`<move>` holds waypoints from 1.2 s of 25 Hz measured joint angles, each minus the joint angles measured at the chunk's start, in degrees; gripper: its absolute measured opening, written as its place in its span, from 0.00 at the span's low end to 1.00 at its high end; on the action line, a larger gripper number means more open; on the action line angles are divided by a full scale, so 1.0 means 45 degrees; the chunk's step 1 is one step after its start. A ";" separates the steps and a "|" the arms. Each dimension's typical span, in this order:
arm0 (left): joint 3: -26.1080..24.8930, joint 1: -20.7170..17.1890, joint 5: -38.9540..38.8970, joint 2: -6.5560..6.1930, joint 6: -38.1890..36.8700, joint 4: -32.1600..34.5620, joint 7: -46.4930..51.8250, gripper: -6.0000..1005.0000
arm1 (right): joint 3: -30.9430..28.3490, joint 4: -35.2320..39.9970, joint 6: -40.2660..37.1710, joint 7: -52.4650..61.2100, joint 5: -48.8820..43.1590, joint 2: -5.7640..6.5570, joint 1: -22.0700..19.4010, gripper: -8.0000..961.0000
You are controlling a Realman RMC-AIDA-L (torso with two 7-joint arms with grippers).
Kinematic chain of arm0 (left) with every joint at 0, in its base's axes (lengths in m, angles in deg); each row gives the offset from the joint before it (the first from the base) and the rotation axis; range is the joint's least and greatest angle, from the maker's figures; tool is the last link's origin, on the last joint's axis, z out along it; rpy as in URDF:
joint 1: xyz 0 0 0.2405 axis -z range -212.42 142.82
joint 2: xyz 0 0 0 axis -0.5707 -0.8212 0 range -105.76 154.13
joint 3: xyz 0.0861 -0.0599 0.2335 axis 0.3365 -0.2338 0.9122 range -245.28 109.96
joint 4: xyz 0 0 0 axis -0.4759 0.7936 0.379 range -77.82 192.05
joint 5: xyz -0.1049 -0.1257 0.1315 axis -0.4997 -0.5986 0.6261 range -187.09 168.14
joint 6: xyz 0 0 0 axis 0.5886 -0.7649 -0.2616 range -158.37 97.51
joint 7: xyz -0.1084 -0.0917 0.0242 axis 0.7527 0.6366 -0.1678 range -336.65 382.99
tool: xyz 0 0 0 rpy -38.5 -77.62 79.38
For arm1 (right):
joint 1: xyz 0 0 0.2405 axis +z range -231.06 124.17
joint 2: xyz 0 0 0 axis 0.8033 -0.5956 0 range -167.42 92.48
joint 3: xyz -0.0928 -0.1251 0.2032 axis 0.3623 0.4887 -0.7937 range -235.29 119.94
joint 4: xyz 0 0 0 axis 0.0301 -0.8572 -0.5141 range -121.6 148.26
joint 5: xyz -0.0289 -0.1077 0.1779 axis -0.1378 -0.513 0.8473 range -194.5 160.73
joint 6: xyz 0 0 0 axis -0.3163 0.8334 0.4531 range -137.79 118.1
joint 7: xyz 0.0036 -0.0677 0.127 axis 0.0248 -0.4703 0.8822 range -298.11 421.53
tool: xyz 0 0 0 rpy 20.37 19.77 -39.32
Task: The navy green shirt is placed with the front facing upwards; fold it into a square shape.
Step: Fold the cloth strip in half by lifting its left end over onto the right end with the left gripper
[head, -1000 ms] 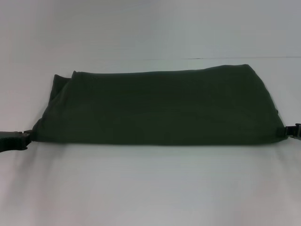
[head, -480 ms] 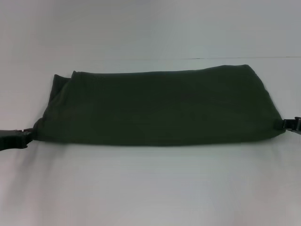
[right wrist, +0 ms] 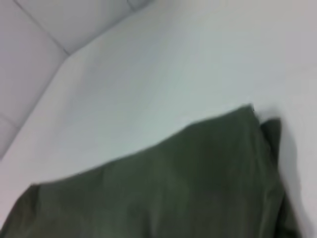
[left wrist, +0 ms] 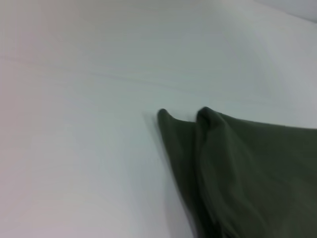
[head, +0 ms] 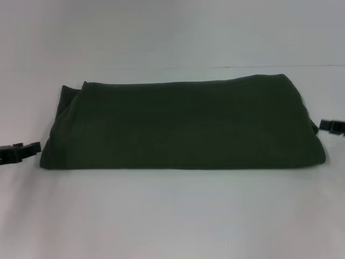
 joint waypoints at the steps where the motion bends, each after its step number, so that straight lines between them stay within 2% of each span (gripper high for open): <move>1: -0.0002 -0.0053 -0.0012 0.0004 -0.0072 0.0105 0.0235 0.35 | 0.0000 0.0000 0.0000 0.0000 0.0000 0.0000 0.0000 0.35; 3: -0.0014 -0.0096 -0.0024 0.0004 -0.0177 0.0193 0.0467 0.45 | -0.0243 0.0339 -0.0254 -0.0042 0.0230 -0.0014 -0.0122 0.42; 7: -0.0396 -0.0111 -0.0044 -0.0033 -0.1161 0.0338 0.1387 0.54 | -0.0276 0.0526 -0.1090 -0.0123 0.0478 0.0092 -0.0090 0.57; 12: -0.0590 0.0020 -0.0082 -0.0190 -0.2496 0.0355 0.2887 0.64 | 0.0240 0.0544 -0.1924 -0.0169 0.0388 0.0193 0.0456 0.77; 20: -0.0617 0.0076 -0.0080 -0.0244 -0.2753 0.0249 0.5096 0.83 | 0.0460 0.0555 -0.1878 -0.0195 0.0376 0.0500 0.0829 0.97; 22: -0.0575 0.0150 0.0019 -0.0305 -0.2854 0.0231 0.5525 0.88 | 0.0462 0.0558 -0.1849 -0.0204 0.0373 0.0590 0.0849 0.96; 30: -0.0570 0.0903 0.1242 -0.0674 -0.3025 -0.0430 0.7062 0.89 | 0.0428 0.0558 -0.1799 -0.0213 0.0387 0.0691 0.0885 0.96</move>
